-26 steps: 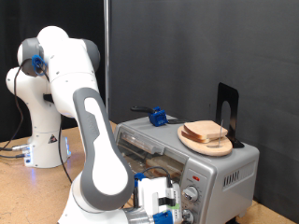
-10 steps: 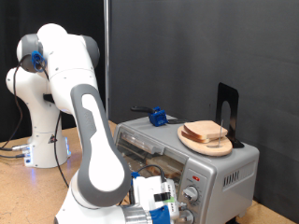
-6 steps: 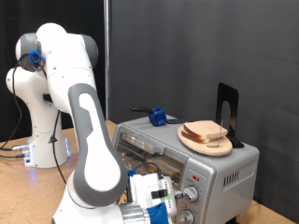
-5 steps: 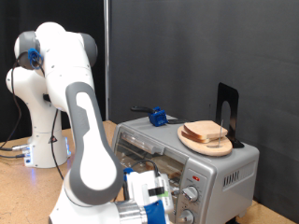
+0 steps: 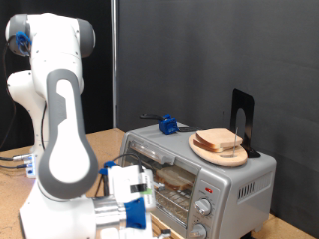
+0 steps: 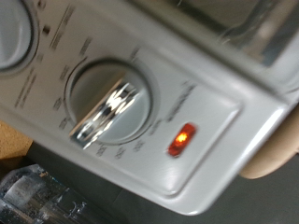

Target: Make a piece of toast with the oven

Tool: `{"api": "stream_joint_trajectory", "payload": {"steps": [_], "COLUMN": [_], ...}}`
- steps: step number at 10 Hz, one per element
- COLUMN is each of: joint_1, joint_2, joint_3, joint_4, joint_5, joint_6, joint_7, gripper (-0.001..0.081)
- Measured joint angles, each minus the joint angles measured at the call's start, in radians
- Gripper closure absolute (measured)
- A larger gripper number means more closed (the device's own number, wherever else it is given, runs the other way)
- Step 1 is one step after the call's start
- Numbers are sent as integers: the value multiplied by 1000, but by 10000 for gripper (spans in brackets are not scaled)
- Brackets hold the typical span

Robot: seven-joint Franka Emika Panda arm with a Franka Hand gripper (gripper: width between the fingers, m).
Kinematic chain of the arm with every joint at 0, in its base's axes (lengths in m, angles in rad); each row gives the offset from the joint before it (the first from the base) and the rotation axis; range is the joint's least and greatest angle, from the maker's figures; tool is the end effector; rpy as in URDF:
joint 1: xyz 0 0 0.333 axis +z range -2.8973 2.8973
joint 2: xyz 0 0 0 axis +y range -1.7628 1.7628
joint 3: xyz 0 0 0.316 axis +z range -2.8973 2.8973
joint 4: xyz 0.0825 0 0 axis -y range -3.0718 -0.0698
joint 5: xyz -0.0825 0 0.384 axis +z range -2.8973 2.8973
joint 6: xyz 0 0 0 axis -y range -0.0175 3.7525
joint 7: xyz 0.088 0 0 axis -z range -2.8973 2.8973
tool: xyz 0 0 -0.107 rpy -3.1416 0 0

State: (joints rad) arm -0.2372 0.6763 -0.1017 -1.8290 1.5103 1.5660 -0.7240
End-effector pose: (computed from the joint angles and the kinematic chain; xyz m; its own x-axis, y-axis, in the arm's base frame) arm 0.6044 -0.0946 0.1887 0.9382 -0.2754 -0.2097 -0.2278 -0.0350 -0.9731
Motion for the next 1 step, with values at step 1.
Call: {"api": "stream_joint_trajectory", "payload": {"steps": [1], "joint_1": [-10], "joint_2": [-26], "joint_3": [-17], "joint_4": [-28], "joint_5": [-32], "joint_6": [-16], "joint_7": [18], "gripper": [-2]}}
